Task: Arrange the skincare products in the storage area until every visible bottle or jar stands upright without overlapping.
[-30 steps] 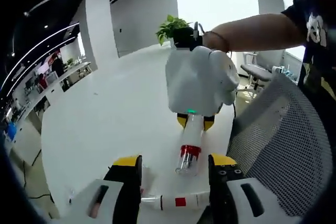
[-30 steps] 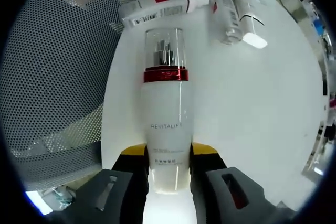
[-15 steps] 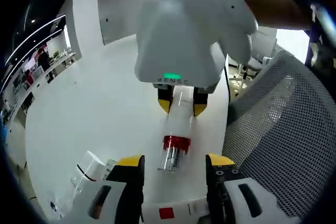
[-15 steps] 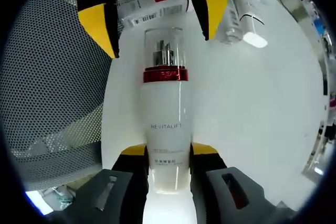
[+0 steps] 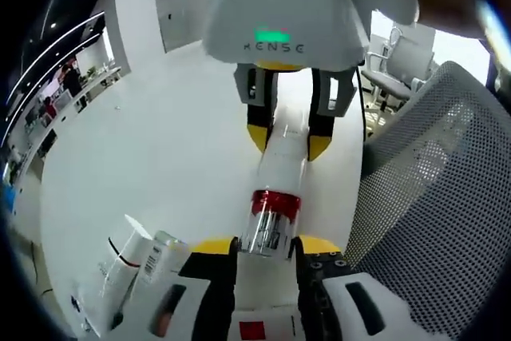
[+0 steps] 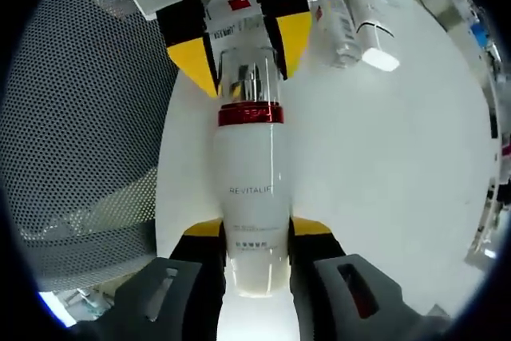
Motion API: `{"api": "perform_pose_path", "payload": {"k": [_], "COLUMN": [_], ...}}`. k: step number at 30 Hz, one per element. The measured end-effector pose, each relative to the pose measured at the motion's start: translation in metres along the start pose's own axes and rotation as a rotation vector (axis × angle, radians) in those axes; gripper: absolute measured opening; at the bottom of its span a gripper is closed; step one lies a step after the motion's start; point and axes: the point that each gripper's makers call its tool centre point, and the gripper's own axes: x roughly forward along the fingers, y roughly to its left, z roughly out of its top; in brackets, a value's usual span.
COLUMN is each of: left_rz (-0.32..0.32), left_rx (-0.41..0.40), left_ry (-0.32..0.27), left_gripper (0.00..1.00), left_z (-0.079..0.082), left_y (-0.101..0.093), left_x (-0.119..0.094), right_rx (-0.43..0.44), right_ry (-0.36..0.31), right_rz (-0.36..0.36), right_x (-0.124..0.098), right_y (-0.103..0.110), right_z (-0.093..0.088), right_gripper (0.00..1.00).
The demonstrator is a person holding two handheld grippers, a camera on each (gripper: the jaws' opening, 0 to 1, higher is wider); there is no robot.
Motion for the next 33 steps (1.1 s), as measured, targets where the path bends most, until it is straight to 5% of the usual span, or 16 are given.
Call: {"api": "perform_pose_path", "payload": {"k": [3, 6, 8, 10, 15, 17, 22, 33], "left_rz": [0.01, 0.007, 0.001, -0.005, -0.019, -0.032, -0.029, 0.002], "left_rx": [0.025, 0.014, 0.006, -0.006, -0.032, -0.045, -0.076, -0.155], "left_ry": [0.001, -0.003, -0.003, -0.005, -0.006, 0.0, 0.012, -0.09], "left_gripper": [0.29, 0.29, 0.29, 0.29, 0.29, 0.29, 0.3, 0.36], "left_z": [-0.001, 0.001, 0.0, 0.0, 0.0, -0.001, -0.002, 0.017], "left_y": [0.0, 0.0, 0.0, 0.0, -0.001, -0.003, -0.002, 0.02], "left_x": [0.0, 0.001, 0.001, 0.0, 0.001, 0.001, -0.002, -0.022], "right_rx": [-0.01, -0.003, 0.017, -0.058, -0.049, -0.076, -0.056, 0.119], "right_ry": [-0.002, -0.175, -0.135, -0.121, -0.194, -0.161, -0.195, -0.391], "right_rz": [-0.003, -0.001, 0.007, -0.025, -0.001, -0.04, 0.011, -0.031], "right_x": [0.001, -0.003, -0.003, 0.0, -0.003, 0.002, -0.002, -0.025], "right_y": [0.0, 0.004, 0.002, 0.002, 0.006, -0.001, 0.001, -0.012], "right_z": [0.002, 0.036, 0.039, 0.042, 0.069, 0.066, 0.068, 0.069], "right_gripper": [0.28, 0.31, 0.33, 0.32, 0.32, 0.28, 0.27, 0.26]}}
